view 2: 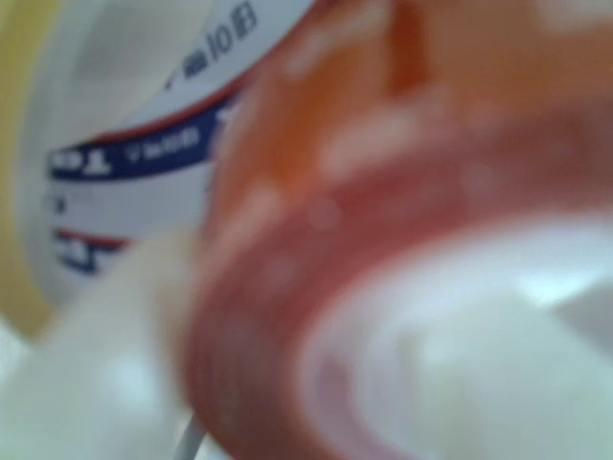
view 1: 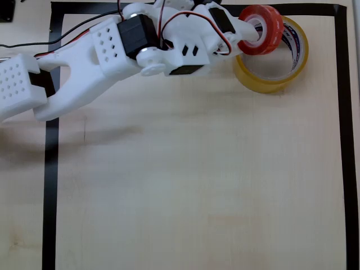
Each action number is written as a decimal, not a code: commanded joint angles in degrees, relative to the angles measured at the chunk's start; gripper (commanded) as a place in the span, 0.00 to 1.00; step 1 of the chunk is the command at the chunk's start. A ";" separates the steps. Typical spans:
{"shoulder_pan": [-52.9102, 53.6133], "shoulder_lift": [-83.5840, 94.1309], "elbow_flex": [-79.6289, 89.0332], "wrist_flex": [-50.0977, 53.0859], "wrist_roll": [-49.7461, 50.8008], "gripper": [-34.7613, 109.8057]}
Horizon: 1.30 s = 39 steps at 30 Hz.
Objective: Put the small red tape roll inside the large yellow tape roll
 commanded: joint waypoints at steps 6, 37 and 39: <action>1.14 4.22 -7.03 -0.09 1.23 0.31; 8.17 73.48 31.73 38.06 9.32 0.24; 9.40 83.85 44.74 37.79 9.76 0.24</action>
